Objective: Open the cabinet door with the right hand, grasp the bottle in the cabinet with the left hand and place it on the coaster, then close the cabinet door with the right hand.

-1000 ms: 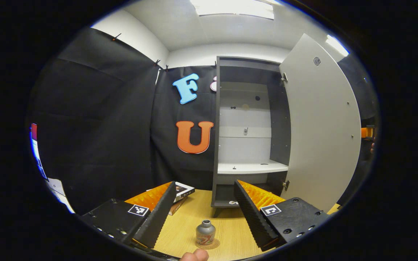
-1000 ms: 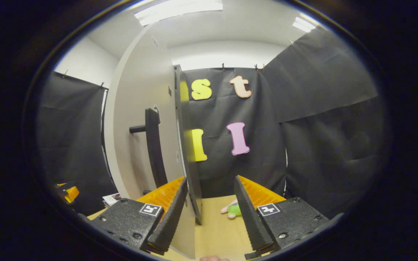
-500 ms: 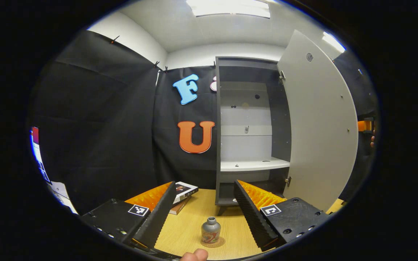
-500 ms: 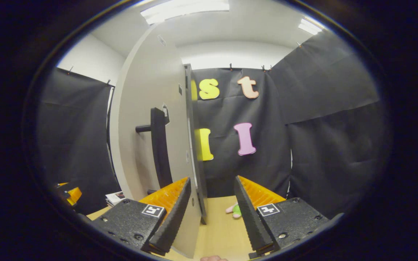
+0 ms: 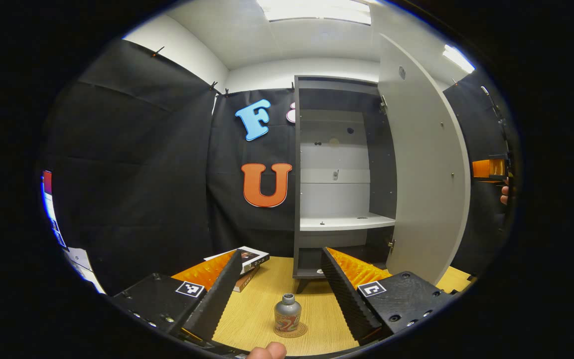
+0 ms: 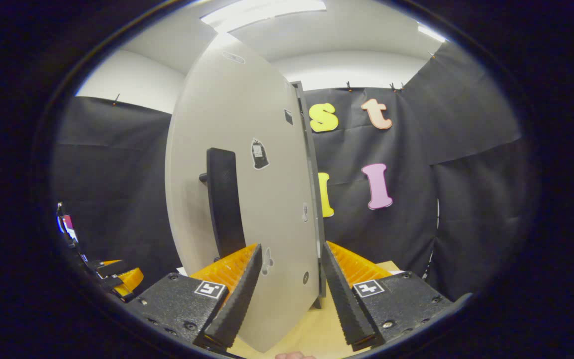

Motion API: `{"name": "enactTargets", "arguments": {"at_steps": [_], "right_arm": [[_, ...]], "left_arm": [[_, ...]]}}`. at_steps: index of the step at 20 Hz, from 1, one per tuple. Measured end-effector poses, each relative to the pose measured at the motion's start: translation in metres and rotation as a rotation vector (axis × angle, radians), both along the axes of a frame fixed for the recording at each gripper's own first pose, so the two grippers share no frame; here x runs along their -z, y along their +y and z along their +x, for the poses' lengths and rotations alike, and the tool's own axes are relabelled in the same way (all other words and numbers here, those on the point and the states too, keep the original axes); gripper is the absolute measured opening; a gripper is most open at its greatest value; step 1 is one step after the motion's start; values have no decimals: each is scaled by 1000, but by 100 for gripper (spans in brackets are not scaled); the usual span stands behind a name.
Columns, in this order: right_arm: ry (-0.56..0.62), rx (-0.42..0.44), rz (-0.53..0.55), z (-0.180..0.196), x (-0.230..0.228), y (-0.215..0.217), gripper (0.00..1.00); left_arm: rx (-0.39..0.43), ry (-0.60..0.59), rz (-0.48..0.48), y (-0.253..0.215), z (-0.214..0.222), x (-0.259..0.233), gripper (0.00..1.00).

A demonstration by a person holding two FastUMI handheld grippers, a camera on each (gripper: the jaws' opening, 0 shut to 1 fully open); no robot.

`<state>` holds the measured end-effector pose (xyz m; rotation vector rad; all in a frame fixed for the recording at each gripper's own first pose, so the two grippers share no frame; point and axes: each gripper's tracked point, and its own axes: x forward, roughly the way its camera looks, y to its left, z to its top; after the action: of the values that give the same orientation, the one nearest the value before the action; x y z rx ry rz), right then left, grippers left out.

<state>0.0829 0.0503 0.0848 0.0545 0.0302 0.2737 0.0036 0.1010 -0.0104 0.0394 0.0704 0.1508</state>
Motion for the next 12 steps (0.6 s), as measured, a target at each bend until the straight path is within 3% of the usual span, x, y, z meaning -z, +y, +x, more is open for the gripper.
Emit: {"name": "enactTargets", "arguments": {"at_steps": [12], "right_arm": [[13, -120, -2, 27, 5, 85, 79]], "left_arm": [[-1, 6, 28, 8, -3, 8, 96]]}}
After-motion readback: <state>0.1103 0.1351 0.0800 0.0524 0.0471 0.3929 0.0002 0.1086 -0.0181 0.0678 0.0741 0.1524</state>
